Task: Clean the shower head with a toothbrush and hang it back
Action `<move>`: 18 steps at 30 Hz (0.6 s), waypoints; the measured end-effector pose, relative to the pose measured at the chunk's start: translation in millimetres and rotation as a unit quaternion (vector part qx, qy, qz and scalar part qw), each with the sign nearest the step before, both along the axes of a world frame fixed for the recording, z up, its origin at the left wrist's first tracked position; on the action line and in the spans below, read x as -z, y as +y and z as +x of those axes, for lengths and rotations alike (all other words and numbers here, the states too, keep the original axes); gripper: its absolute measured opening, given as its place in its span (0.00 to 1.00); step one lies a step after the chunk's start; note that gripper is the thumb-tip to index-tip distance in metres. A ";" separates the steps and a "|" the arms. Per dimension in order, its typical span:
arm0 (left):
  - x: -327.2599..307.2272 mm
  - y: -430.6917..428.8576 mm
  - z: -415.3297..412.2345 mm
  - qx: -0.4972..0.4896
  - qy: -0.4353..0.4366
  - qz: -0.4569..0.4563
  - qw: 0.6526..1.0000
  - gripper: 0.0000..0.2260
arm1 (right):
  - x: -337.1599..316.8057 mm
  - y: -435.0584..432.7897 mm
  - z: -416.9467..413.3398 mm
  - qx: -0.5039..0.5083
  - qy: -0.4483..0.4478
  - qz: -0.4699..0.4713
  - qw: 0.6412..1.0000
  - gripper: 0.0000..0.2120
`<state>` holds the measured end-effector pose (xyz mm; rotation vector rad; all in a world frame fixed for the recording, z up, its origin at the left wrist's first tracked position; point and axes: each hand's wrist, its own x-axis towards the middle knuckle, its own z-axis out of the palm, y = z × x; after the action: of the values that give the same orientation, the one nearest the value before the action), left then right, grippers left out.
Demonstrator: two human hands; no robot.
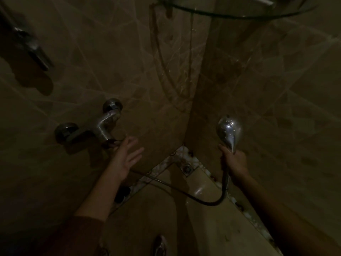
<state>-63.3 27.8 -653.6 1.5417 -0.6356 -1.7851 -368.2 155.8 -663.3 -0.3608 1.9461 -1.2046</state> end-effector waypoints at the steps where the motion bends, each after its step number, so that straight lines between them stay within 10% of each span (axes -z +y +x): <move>1: 2.8 -0.7 -0.8 -0.005 0.008 -0.010 1.000 0.13 | 4.7 1.9 -5.1 0.009 -0.003 0.002 1.000 0.13; 18: -4.6 20.6 16.1 0.052 -0.066 -0.039 0.996 0.16 | 2.2 15.3 -21.6 0.023 -0.043 -0.016 0.999 0.13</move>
<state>-47.2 48.4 -649.0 1.6089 -0.8548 -1.7225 -389.8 171.1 -665.5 -0.2776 1.8708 -1.2624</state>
